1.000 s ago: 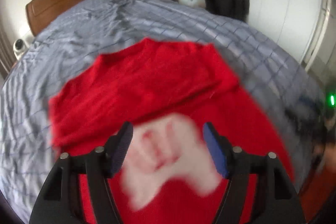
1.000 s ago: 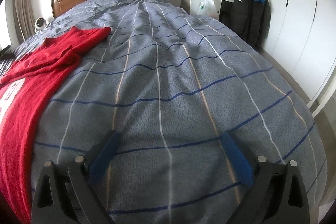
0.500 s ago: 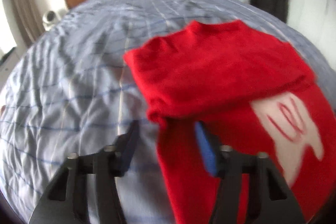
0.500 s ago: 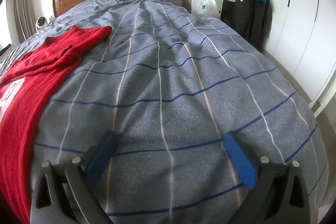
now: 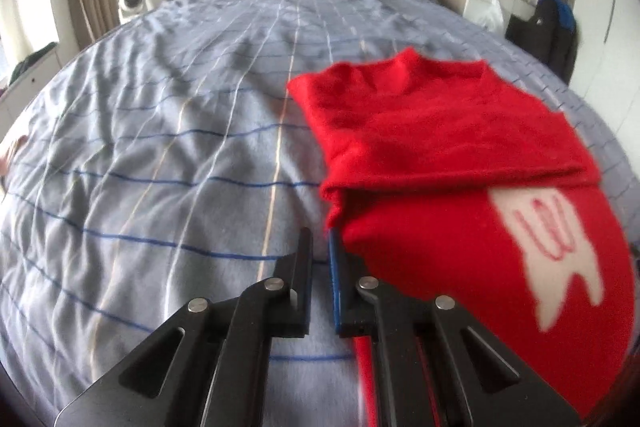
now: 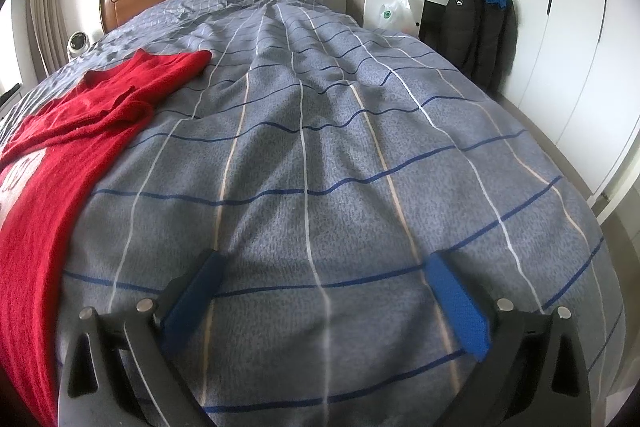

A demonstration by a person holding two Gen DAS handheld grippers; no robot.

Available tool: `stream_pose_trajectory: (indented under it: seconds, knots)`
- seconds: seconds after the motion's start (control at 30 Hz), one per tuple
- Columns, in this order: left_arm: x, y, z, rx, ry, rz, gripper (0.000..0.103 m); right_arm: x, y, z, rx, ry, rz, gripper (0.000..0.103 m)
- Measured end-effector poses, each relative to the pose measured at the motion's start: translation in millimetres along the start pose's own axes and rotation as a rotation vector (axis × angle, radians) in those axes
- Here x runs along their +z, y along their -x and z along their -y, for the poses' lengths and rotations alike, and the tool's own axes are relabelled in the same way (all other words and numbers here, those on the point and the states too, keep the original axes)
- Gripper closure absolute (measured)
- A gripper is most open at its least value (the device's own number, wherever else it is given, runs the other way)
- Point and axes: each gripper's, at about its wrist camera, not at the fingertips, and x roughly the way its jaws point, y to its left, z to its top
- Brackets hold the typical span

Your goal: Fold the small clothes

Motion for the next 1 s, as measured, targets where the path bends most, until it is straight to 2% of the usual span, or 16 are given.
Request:
stream_pose_trajectory:
  seconds: [0.03,0.1,0.17,0.23,0.27,0.3,0.33,0.4,0.43,0.5,0.57,0.63,0.7,0.77,0.9,1.0]
  knots:
    - [4.6,5.3,0.2,-0.012,0.002,0.021,0.091,0.0,0.0,0.0,0.000,0.000,0.000,0.002]
    - [19.3,12.2,3.8,-0.031,0.005,0.064,0.073,0.0,-0.1,-0.4,-0.001,0.000,0.001,0.002]
    - [34.5,11.4,10.7,-0.041,0.008,0.095,0.068,-0.3,0.1,-0.4,-0.001,0.001,0.002,0.002]
    - [43.0,-3.1,17.2,-0.044,0.001,0.071,0.068,-0.2,0.5,-1.4,-0.003,0.002,0.002,0.002]
    - [42.2,-18.1,18.4,-0.023,0.002,0.022,0.079,-0.2,0.7,-1.7,-0.004,0.002,0.002,0.002]
    - [37.7,-31.5,16.5,0.005,0.015,-0.032,0.099,-0.1,0.8,-2.5,-0.006,0.003,0.002,0.002]
    - [28.2,-47.2,9.1,0.034,0.052,-0.098,0.098,-0.1,0.6,-1.9,-0.005,0.003,0.002,0.002]
    - [15.0,-46.8,-6.4,0.034,0.122,-0.075,0.099,0.0,0.5,-2.4,-0.004,0.003,0.003,0.002]
    - [11.6,-45.9,-12.3,0.063,0.137,-0.081,0.100,-0.2,0.4,-1.5,-0.003,0.003,0.003,0.002]
    - [3.4,-41.7,-26.0,0.033,0.172,-0.095,0.099,-0.2,0.8,-2.4,0.001,0.004,0.007,0.002]
    - [-1.1,-28.9,-34.6,0.035,0.183,-0.094,0.099,-0.7,0.9,-1.4,0.002,0.004,0.010,0.002]
    - [-6.9,-13.0,-44.1,0.017,0.213,-0.089,0.090,-0.9,1.0,-1.7,0.001,0.003,0.009,0.002]
    - [-14.4,6.6,-51.4,0.018,0.234,-0.067,0.051,-0.9,0.9,-1.8,-0.001,0.004,0.008,0.002]
    - [-24.0,23.8,-59.9,0.042,0.254,-0.037,0.033,-1.3,1.0,-1.3,-0.002,0.003,0.008,0.002]
    - [-38.0,32.3,-69.4,0.062,0.266,-0.019,0.024,-2.4,1.1,-0.8,-0.007,0.002,0.009,0.002]
    - [-54.1,25.2,-74.6,0.078,0.275,-0.026,0.023,-2.8,1.5,-1.3,-0.010,0.003,0.013,0.002]
